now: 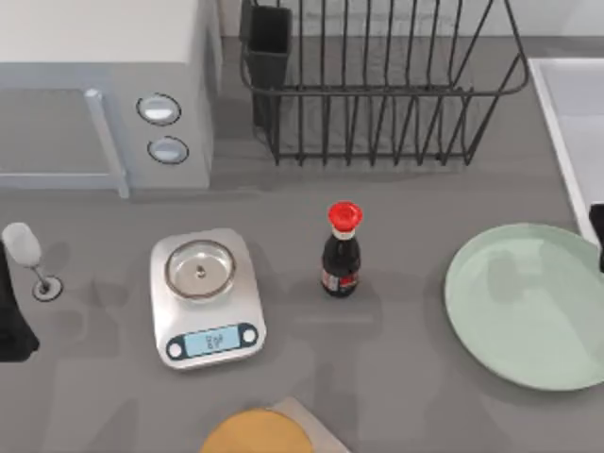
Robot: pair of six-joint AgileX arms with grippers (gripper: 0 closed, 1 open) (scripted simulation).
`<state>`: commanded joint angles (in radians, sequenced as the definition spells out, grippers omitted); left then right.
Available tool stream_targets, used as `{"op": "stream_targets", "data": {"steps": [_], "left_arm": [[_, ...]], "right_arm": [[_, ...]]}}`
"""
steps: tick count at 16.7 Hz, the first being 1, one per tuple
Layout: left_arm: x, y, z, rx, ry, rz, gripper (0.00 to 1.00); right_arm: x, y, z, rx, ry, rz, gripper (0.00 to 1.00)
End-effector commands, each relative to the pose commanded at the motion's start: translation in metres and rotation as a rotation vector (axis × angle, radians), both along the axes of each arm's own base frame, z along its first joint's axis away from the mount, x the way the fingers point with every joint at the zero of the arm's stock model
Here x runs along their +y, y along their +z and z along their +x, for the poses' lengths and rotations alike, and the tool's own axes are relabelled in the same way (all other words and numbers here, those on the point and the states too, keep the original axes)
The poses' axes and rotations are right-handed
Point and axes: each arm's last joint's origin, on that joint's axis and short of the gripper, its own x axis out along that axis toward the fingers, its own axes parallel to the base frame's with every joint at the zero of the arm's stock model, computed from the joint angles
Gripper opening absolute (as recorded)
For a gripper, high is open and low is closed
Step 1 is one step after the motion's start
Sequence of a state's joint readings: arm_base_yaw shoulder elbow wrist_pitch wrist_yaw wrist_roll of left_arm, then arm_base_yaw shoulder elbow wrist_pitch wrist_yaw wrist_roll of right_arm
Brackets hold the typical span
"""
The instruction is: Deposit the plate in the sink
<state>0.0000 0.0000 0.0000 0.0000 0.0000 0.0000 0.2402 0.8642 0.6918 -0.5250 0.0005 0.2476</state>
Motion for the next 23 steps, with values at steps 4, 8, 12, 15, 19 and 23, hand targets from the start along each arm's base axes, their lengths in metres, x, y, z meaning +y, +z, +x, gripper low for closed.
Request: {"op": "stream_targets", "data": {"steps": [4,8,12,15,19,23], "left_arm": [[0.0,0.0,0.0,0.0,0.0,0.0,1.0],[0.0,0.0,0.0,0.0,0.0,0.0,1.0],[0.0,0.0,0.0,0.0,0.0,0.0,1.0],[0.0,0.0,0.0,0.0,0.0,0.0,1.0],[0.0,0.0,0.0,0.0,0.0,0.0,1.0],[0.0,0.0,0.0,0.0,0.0,0.0,1.0]], "right_arm": [[0.043,0.002,0.061,0.349,0.022,-0.032,1.0],[0.093,-0.024,0.111,0.636,0.016,-0.111,1.0],[0.127,-0.053,0.135,0.807,0.001,-0.184,1.0],[0.137,-0.061,0.14,0.849,-0.005,-0.205,1.0],[0.135,-0.061,0.141,0.848,-0.008,-0.203,1.0],[0.129,-0.081,0.144,0.872,-0.038,-0.215,1.0]]}}
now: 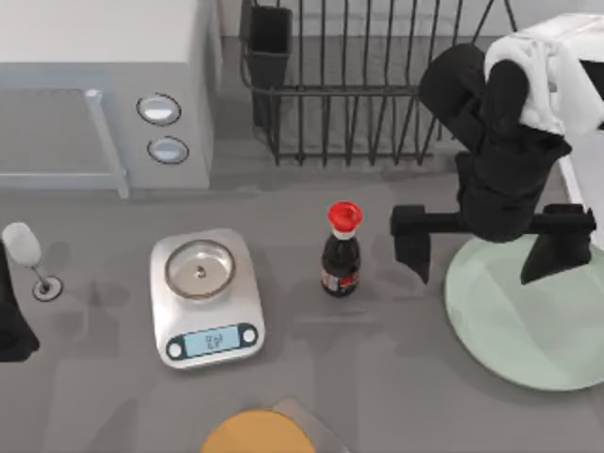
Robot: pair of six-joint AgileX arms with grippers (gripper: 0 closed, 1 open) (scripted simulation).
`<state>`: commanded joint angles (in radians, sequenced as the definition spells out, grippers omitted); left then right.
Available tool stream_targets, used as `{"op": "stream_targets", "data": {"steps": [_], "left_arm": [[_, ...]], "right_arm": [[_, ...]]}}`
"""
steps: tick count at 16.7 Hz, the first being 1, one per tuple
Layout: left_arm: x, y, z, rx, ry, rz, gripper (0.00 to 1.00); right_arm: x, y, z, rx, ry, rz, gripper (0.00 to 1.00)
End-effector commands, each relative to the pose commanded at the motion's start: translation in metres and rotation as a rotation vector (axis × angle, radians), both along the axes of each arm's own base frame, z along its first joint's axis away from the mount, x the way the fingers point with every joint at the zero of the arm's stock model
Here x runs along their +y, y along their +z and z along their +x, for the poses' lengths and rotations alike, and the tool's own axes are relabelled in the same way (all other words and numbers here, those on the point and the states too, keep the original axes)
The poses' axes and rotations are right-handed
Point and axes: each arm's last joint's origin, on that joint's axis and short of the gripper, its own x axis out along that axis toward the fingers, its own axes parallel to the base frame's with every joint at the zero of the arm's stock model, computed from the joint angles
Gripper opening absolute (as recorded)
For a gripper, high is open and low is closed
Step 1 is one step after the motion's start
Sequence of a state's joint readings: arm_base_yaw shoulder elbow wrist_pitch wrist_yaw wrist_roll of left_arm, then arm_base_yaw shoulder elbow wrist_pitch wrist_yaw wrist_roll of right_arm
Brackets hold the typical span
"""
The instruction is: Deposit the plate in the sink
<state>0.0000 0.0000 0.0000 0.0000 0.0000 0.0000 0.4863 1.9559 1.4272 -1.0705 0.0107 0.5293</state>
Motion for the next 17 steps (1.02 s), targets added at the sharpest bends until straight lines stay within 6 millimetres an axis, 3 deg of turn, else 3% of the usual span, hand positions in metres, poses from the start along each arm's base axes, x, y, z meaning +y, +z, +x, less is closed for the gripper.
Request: {"op": "stream_targets", "data": {"steps": [8,15,17], "left_arm": [[0.0,0.0,0.0,0.0,0.0,0.0,1.0],[0.0,0.0,0.0,0.0,0.0,0.0,1.0],[0.0,0.0,0.0,0.0,0.0,0.0,1.0]], "right_arm": [[0.001,-0.074,-0.002,0.008,0.004,-0.004,1.0],[0.008,-0.082,-0.004,-0.02,0.027,0.022,1.0],[0.008,-0.082,-0.004,-0.02,0.027,0.022,0.85]]}}
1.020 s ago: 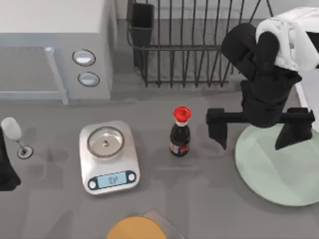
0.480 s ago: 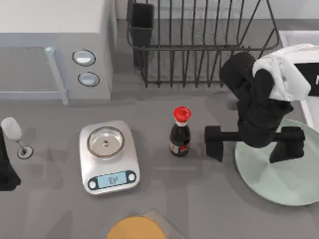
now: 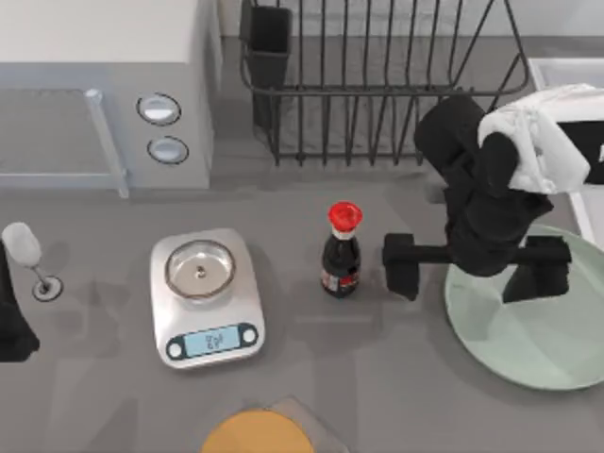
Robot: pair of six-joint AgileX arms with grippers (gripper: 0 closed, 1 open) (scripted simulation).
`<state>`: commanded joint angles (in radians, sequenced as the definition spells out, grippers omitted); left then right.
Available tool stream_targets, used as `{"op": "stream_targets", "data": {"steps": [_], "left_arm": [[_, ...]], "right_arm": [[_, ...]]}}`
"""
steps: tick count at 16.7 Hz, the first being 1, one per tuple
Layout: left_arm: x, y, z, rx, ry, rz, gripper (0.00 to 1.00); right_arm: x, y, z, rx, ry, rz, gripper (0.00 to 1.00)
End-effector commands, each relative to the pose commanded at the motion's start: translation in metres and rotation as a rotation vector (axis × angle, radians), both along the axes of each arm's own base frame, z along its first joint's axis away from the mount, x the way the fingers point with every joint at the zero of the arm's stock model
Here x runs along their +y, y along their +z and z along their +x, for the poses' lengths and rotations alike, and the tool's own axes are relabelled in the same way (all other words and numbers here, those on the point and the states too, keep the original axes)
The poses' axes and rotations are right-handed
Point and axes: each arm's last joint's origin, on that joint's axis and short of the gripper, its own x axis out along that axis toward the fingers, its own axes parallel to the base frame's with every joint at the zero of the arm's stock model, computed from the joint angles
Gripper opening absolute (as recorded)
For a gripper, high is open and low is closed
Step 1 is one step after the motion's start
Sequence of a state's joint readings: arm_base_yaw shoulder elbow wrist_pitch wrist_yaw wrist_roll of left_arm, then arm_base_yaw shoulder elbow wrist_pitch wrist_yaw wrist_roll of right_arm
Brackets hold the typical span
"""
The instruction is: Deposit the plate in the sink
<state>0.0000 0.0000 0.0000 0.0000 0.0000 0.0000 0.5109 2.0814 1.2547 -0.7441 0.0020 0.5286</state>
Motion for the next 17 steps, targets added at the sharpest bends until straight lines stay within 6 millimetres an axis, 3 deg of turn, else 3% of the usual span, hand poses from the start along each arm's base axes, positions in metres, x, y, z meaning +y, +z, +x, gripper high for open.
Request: {"op": "stream_targets", "data": {"steps": [11,17], "left_arm": [[0.0,0.0,0.0,0.0,0.0,0.0,1.0],[0.0,0.0,0.0,0.0,0.0,0.0,1.0]], "right_arm": [[0.0,0.0,0.0,0.0,0.0,0.0,0.02],[0.0,0.0,0.0,0.0,0.0,0.0,0.0]]}}
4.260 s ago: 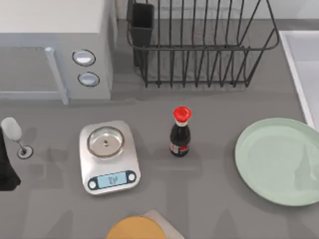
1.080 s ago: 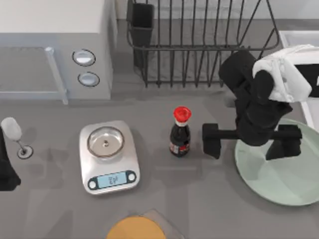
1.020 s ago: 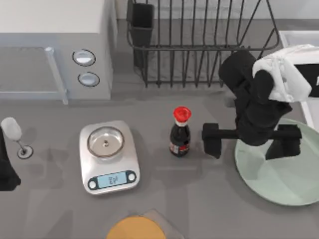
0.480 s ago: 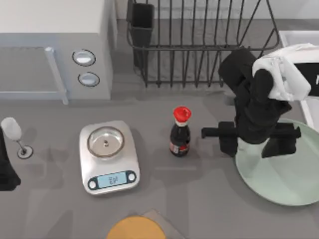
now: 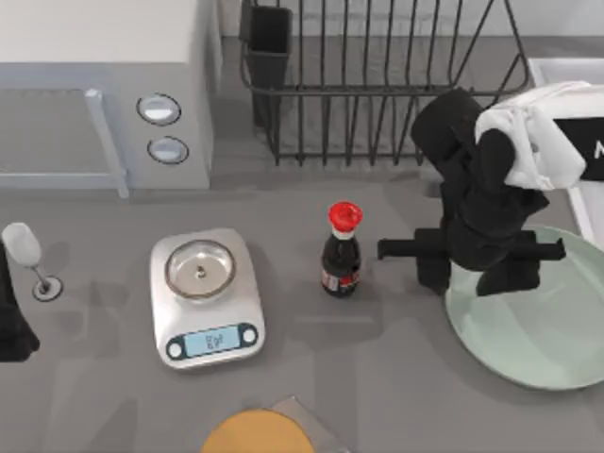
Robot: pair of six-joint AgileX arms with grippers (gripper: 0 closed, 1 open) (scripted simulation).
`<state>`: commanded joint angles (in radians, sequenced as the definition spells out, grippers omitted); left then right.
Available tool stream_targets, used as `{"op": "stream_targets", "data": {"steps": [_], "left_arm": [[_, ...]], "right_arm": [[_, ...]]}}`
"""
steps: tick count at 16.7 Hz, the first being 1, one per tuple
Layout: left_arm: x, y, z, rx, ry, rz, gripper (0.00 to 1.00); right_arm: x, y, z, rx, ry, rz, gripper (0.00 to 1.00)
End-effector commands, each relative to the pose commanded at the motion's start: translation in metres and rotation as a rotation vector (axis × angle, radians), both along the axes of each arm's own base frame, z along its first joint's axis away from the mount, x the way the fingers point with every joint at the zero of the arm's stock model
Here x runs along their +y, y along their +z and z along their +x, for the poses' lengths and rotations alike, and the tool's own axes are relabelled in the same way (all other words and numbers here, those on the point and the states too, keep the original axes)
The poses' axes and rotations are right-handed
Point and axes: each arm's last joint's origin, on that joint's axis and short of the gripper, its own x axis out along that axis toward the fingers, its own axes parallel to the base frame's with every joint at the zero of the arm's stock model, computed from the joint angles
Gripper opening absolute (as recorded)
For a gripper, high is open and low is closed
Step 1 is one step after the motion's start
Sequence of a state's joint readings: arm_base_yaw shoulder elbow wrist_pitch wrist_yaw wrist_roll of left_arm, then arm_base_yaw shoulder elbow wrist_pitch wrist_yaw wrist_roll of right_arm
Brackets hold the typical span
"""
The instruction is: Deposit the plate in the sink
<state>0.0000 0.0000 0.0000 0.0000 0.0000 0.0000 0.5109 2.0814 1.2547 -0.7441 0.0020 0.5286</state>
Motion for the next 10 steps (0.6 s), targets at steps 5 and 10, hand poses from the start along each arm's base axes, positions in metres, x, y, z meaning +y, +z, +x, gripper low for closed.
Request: {"op": "stream_targets", "data": {"steps": [5,10], "left_arm": [[0.0,0.0,0.0,0.0,0.0,0.0,1.0],[0.0,0.0,0.0,0.0,0.0,0.0,1.0]], "right_arm": [[-0.006,0.034,0.007,-0.091,-0.017,0.03,0.0],[-0.015,0.076,0.026,-0.098,-0.075,0.009,0.0]]}}
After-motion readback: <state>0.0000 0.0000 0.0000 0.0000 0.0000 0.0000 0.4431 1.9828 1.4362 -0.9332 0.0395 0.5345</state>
